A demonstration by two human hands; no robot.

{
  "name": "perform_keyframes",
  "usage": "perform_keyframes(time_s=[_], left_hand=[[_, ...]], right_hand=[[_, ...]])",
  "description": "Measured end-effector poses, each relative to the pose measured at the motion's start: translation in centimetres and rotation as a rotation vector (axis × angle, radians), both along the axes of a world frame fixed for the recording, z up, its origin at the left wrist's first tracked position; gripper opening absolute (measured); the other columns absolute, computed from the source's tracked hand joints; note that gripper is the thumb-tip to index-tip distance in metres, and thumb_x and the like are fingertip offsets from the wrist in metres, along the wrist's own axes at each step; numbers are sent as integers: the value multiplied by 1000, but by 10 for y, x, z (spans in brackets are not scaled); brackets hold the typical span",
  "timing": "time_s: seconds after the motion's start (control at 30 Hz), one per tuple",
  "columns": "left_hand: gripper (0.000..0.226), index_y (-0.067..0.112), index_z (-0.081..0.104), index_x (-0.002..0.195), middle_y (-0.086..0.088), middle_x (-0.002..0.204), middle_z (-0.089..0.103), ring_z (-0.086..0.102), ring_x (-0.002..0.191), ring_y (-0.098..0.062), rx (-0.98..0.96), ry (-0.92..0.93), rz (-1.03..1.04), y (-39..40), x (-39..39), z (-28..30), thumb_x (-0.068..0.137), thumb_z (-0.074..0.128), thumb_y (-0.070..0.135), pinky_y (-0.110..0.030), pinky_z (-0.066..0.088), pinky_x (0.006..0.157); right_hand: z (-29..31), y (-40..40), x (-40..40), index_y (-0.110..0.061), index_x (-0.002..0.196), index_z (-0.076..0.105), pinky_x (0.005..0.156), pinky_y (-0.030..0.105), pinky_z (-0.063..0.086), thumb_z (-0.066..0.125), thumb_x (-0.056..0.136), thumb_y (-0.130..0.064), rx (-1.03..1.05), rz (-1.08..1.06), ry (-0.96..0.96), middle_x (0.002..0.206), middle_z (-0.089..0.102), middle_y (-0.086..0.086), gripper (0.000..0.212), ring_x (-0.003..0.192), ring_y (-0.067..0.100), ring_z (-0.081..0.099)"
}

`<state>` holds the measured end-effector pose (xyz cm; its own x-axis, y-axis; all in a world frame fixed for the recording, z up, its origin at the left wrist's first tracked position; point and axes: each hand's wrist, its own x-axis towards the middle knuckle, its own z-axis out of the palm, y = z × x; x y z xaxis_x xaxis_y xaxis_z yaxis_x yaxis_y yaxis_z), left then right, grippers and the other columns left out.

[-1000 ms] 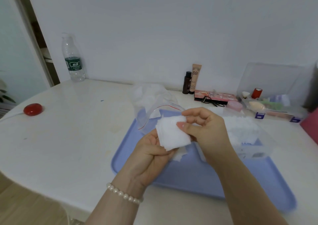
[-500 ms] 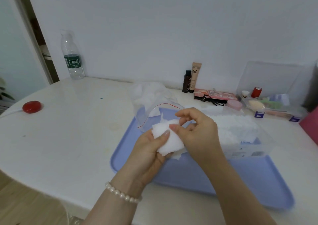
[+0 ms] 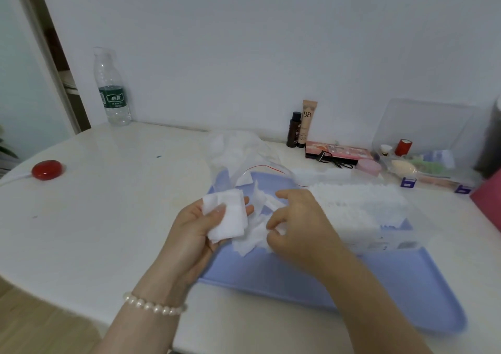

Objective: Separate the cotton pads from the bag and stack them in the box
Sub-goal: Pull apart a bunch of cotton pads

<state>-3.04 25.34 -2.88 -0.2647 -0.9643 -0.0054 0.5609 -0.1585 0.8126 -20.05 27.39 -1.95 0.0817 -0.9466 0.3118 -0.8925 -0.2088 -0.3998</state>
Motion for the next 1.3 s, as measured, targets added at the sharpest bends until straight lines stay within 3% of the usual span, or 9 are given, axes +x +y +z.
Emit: perform_keyframes(time_s=[0.07, 0.13, 0.2, 0.3, 0.43, 0.6, 0.8, 1.17, 1.3], left_hand=[[24, -8, 58, 105, -25, 101, 69, 70, 89, -32, 19, 34, -17, 0, 1, 0, 90, 41, -2, -32, 59, 66], [27, -9, 58, 106, -26, 102, 69, 70, 89, -33, 29, 51, -30, 0, 1, 1, 85, 45, 1, -33, 59, 66], [32, -10, 57, 107, -26, 102, 68, 70, 89, -33, 33, 55, -33, 0, 1, 1, 80, 48, 3, -33, 59, 66], [34, -11, 57, 108, -26, 103, 68, 70, 89, -34, 44, 66, -29, 1, -1, 1, 79, 49, 3, -34, 59, 67], [25, -7, 57, 108, -24, 101, 69, 70, 86, -33, 50, 66, -42, 5, -10, 4, 89, 43, 1, -39, 58, 74], [25, -2, 58, 109, -20, 98, 71, 71, 87, -29, 45, 68, -58, 9, -32, 6, 95, 38, 1, -40, 54, 79], [26, 3, 60, 111, -17, 101, 71, 69, 89, -28, 61, 71, 28, 6, -31, 0, 96, 39, 4, -36, 56, 77], [29, -6, 58, 115, -26, 107, 67, 69, 87, -31, 153, 204, -32, 5, -29, 1, 94, 39, 2, -39, 58, 73], [62, -8, 54, 122, -27, 121, 60, 63, 103, -35, 223, 221, -103, 2, -27, 1, 83, 44, 40, -40, 55, 80]], right_hand=[[-3, -1, 4, -8, 89, 72, 98, 28, 30, 62, 77, -17, 79, -73, 264, 129, 50, 11, 18, 124, 28, 38], [-3, -2, 10, -9, 58, 65, 70, 31, 46, 81, 51, -16, 55, -86, 379, 86, 64, 9, 18, 87, 32, 59], [-3, -6, 10, -12, 49, 54, 53, 27, 34, 80, 51, -13, -3, -117, 343, 64, 57, 6, 26, 64, 30, 58], [8, 0, 4, -5, 64, 61, 59, 31, 33, 55, 83, -11, -225, -229, -61, 70, 57, 7, 21, 68, 26, 54], [29, 11, -3, -23, 61, 65, 62, 19, 51, 72, 76, -3, -280, -322, -824, 69, 65, -10, 25, 62, 18, 64], [30, 9, -5, -19, 65, 64, 47, 15, 50, 71, 74, 4, -115, -312, -936, 80, 66, 2, 26, 49, 12, 62], [37, 19, 13, -9, 66, 57, 46, 22, 52, 68, 71, 14, -37, -53, -1331, 74, 59, 3, 26, 53, 16, 63], [20, 17, 26, -4, 67, 62, 44, 22, 52, 67, 75, 12, 132, -47, -1208, 57, 62, 5, 18, 45, 15, 60], [20, 15, 25, -2, 68, 55, 43, 22, 51, 67, 73, 16, 153, -49, -1146, 69, 64, 7, 22, 44, 11, 60]])
